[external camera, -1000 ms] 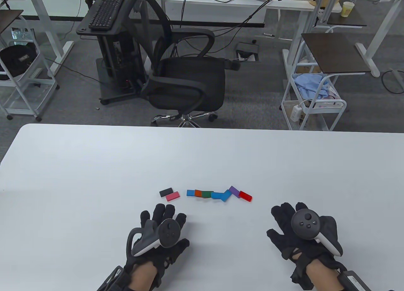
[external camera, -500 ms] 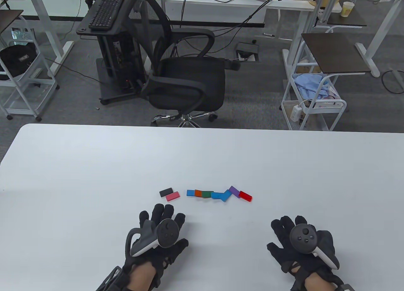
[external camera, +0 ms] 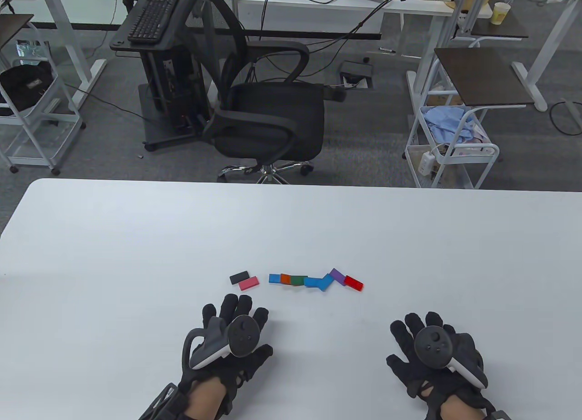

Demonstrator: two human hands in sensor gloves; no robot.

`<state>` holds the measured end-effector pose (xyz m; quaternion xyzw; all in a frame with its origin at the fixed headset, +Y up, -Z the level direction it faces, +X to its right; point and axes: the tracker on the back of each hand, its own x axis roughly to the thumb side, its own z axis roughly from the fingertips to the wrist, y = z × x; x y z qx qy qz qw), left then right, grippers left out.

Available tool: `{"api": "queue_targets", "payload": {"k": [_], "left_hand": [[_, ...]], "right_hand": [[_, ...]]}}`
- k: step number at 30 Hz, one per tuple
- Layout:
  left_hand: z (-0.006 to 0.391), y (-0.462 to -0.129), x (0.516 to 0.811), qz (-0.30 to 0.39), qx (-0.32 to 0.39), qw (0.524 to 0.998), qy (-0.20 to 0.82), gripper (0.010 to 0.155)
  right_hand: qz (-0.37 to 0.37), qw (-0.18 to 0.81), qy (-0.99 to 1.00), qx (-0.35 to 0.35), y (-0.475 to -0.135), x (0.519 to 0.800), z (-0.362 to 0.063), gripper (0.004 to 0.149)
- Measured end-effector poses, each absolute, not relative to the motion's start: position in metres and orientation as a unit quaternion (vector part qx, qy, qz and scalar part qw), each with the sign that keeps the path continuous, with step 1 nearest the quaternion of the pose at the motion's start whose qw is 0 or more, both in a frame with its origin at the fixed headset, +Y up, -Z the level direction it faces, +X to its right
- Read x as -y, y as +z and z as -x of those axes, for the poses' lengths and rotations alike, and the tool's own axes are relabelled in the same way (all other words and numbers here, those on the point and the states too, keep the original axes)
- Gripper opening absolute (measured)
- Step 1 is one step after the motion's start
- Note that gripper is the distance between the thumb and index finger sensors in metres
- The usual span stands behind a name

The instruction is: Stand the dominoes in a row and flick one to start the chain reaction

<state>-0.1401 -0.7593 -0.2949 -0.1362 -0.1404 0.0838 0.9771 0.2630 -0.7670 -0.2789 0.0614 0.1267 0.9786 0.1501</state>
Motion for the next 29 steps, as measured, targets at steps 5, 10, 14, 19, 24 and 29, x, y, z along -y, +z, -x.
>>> {"api": "queue_targets", "payload": {"k": [5,10,14,19,24,29], "left_hand": [[0.1401,-0.2951,0.7593,0.135,0.139,0.977,0.085,0.077],[0.1413,-0.2951,0.7594,0.136,0.136,0.977,0.087,0.077],[0.1421,-0.2951,0.7591,0.137,0.135,0.977,0.088,0.077],[0.1429,-0.2955,0.7592,0.136,0.134,0.977,0.090,0.077],[0.1429,-0.2955,0.7592,0.136,0.135,0.977,0.090,0.077],[0.1415,-0.2958,0.7606,0.141,0.139,0.976,0.087,0.076]], "right_hand": [[-0.056,0.154,0.978,-0.127,-0.2786,0.7670,-0.2656,0.068],[-0.054,0.157,0.978,-0.130,-0.2781,0.7673,-0.2658,0.068],[-0.053,0.157,0.977,-0.131,-0.2782,0.7677,-0.2655,0.067],[-0.053,0.159,0.977,-0.133,-0.2781,0.7681,-0.2650,0.068],[-0.056,0.158,0.976,-0.137,-0.2783,0.7685,-0.2643,0.067],[-0.054,0.159,0.976,-0.142,-0.2785,0.7694,-0.2649,0.067]]}}
